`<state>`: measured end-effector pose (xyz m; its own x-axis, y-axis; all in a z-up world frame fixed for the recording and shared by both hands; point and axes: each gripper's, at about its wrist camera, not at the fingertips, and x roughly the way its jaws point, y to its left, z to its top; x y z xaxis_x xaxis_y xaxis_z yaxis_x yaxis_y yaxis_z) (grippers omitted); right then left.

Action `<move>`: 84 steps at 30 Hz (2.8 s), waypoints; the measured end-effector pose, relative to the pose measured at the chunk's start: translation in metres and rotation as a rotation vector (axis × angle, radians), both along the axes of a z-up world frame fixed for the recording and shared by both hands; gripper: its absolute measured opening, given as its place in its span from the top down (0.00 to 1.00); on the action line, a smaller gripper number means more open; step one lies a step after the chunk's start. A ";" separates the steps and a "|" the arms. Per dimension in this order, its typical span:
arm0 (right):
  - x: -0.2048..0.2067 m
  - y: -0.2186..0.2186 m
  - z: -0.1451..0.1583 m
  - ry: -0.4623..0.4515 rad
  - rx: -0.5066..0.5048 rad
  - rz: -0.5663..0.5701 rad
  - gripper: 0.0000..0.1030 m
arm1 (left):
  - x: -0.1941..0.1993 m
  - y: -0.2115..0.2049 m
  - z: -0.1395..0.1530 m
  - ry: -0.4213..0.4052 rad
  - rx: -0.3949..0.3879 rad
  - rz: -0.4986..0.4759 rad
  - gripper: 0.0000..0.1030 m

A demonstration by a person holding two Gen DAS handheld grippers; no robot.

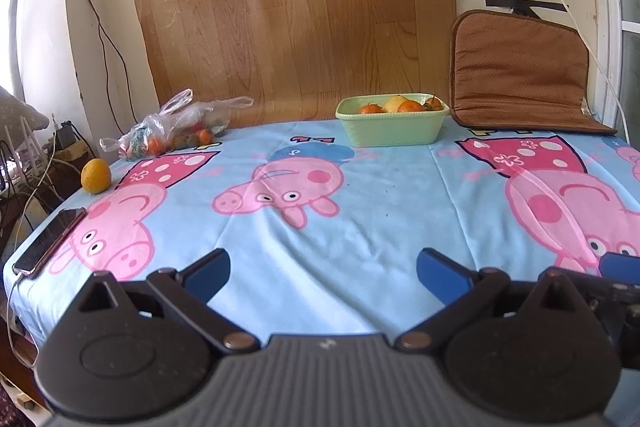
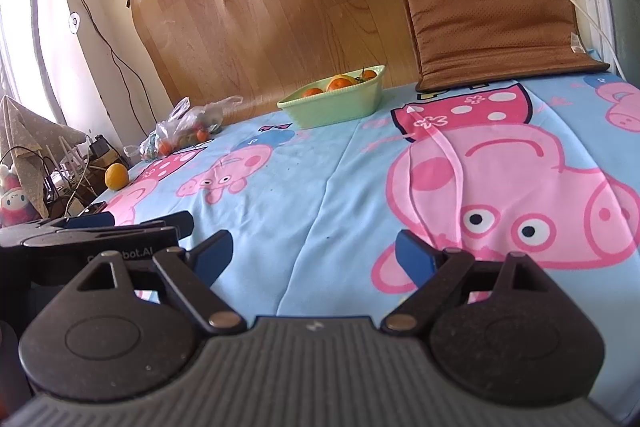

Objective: Organize fruits

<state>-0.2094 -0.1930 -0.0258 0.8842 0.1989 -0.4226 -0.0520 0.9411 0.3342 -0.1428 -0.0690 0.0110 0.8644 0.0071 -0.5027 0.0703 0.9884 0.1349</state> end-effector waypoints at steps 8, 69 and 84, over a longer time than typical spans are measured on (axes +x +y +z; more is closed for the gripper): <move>0.001 0.000 0.000 0.000 -0.003 0.001 0.12 | 0.002 0.003 -0.002 0.006 -0.013 0.007 0.00; 0.000 0.000 0.000 0.002 0.001 0.000 0.12 | 0.001 0.003 -0.005 0.033 -0.029 -0.011 0.00; 0.002 0.001 -0.002 0.016 -0.003 0.006 0.12 | 0.000 0.002 -0.006 0.035 -0.035 -0.015 0.00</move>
<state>-0.2078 -0.1917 -0.0274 0.8759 0.2030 -0.4376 -0.0521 0.9416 0.3326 -0.1427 -0.0673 0.0047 0.8463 -0.0236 -0.5322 0.0892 0.9912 0.0979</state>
